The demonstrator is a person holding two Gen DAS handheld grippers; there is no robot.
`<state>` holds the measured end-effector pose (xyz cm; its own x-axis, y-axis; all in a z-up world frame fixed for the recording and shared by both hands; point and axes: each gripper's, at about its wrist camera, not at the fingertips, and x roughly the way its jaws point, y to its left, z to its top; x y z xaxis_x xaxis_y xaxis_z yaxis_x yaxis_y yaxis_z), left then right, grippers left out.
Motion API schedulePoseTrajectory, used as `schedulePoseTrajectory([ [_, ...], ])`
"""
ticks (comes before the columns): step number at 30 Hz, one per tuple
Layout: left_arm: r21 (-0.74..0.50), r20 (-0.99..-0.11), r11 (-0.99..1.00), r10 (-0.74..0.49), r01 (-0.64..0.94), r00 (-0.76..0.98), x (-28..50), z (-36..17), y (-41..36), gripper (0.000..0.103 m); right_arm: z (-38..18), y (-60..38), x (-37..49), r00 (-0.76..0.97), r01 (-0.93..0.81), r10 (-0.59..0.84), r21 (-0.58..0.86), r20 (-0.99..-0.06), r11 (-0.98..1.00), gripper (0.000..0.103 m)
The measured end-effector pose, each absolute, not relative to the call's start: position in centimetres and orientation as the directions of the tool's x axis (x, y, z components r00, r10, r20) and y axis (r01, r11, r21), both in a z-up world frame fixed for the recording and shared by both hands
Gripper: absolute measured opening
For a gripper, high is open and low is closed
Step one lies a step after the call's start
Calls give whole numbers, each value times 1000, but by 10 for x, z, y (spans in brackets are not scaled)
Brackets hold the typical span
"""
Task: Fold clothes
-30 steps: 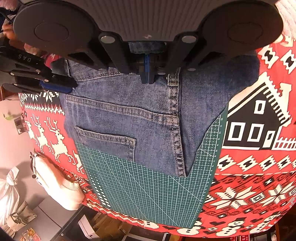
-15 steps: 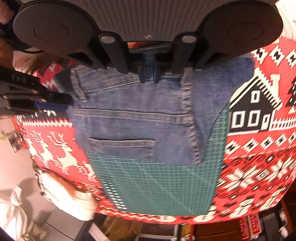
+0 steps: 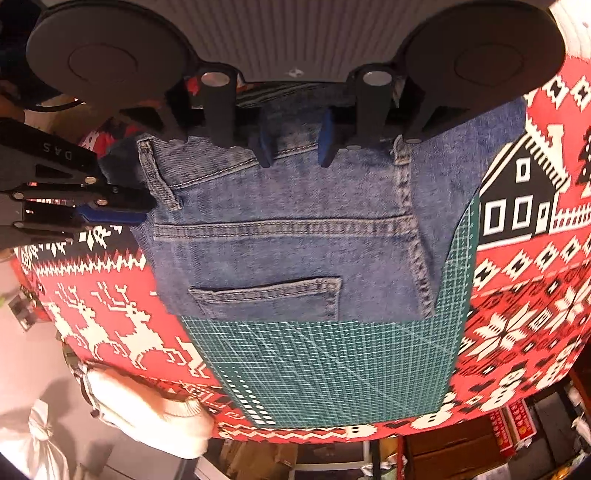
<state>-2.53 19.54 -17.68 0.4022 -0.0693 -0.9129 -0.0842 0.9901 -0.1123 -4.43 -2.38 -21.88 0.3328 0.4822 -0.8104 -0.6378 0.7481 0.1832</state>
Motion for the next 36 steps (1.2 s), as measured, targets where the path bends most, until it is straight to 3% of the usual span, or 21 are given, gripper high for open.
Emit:
schedulePoseTrajectory([
  [12, -129, -906, 978, -49, -163, 420, -29, -172, 215, 26, -192, -18, -16, 398, -605, 514, 203, -760, 770, 17],
  [21, -140, -912, 974, -56, -179, 407, -31, -179, 219, 26, -219, -10, 4, 418, -603, 513, 193, -750, 774, 16],
  [33, -138, -901, 973, -45, -187, 431, -37, -173, 222, 26, -216, -34, 4, 355, -555, 520, 272, -777, 786, 22],
  [35, -124, -895, 975, -31, -181, 445, -38, -169, 220, 29, -210, -32, -2, 349, -565, 516, 264, -782, 782, 24],
  [36, -113, -893, 977, -21, -179, 449, -37, -168, 219, 36, -206, -30, -6, 346, -567, 512, 260, -786, 782, 26],
])
